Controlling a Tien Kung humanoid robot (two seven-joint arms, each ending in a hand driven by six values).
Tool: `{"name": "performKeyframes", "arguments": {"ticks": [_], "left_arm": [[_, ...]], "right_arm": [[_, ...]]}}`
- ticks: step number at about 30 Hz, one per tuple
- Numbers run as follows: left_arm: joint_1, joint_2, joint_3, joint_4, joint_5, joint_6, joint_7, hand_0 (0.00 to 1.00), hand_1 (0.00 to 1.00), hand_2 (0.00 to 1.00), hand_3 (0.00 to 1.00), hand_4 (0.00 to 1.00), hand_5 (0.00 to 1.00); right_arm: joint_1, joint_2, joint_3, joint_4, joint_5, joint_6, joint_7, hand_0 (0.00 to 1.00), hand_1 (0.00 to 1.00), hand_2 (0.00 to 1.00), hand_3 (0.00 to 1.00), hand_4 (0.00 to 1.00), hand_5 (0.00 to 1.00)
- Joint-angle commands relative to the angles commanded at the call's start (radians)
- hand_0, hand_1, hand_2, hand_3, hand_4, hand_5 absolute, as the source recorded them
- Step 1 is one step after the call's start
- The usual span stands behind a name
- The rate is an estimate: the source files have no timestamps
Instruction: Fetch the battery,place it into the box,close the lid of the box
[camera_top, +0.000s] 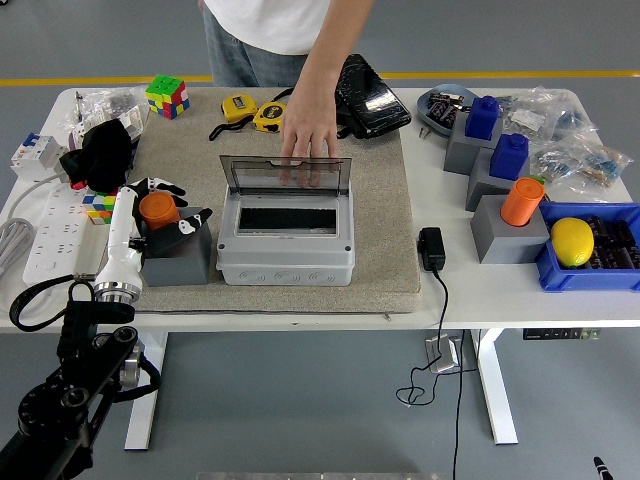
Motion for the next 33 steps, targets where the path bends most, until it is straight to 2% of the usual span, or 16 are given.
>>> {"name": "performKeyframes", "arguments": {"ticks": [2, 3, 8, 9, 20, 21, 33], "left_arm": [[-0.001, -0.002, 0.001, 0.001, -0.007, 0.008, -0.004, 0.192, 0.338, 0.308, 0.312, 0.976, 0.056], [-0.001, -0.002, 0.002, 0.002, -0.009, 0.012, -0.005, 0.164, 0.199, 0.202, 0.206, 0.964, 0.08], [0.0, -0.004, 0.007, 0.004, -0.018, 0.025, -0.011, 0.164, 0.199, 0.202, 0.206, 0.964, 0.08], [0.0, -0.004, 0.008, 0.004, -0.019, 0.027, -0.012, 0.087, 0.104, 0.132, 0.126, 0.959, 0.099], [-0.002, -0.007, 0.009, 0.014, -0.068, 0.055, -0.046, 0.051, 0.061, 0.093, 0.086, 0.943, 0.132], [-0.003, -0.007, 0.008, 0.015, -0.079, 0.06, -0.053, 0.036, 0.023, 0.058, 0.049, 0.896, 0.125], [-0.011, -0.007, 0.009, 0.007, -0.123, 0.074, -0.078, 0.021, 0.006, 0.05, 0.039, 0.883, 0.152]], "right_arm": [[-0.001, 0.0, -0.001, 0.0, 0.001, 0.0, 0.0, 0.811, 0.774, 0.751, 0.79, 0.998, 0.998], [0.0, 0.0, -0.002, 0.0, 0.001, 0.0, 0.0, 0.81, 0.774, 0.751, 0.79, 0.998, 0.998], [0.0, 0.0, -0.001, 0.0, 0.001, 0.0, 0.001, 0.81, 0.774, 0.751, 0.79, 0.998, 0.998], [0.0, 0.0, -0.001, 0.0, 0.002, 0.0, 0.001, 0.809, 0.774, 0.751, 0.789, 0.998, 0.998], [0.002, 0.0, 0.005, 0.0, -0.001, 0.0, 0.001, 0.808, 0.773, 0.751, 0.79, 0.998, 0.998], [0.002, 0.0, 0.005, 0.0, -0.001, 0.0, 0.001, 0.809, 0.774, 0.751, 0.789, 0.998, 0.998], [0.003, 0.001, 0.007, 0.0, -0.002, 0.0, 0.002, 0.809, 0.774, 0.751, 0.789, 0.998, 0.998]]}}
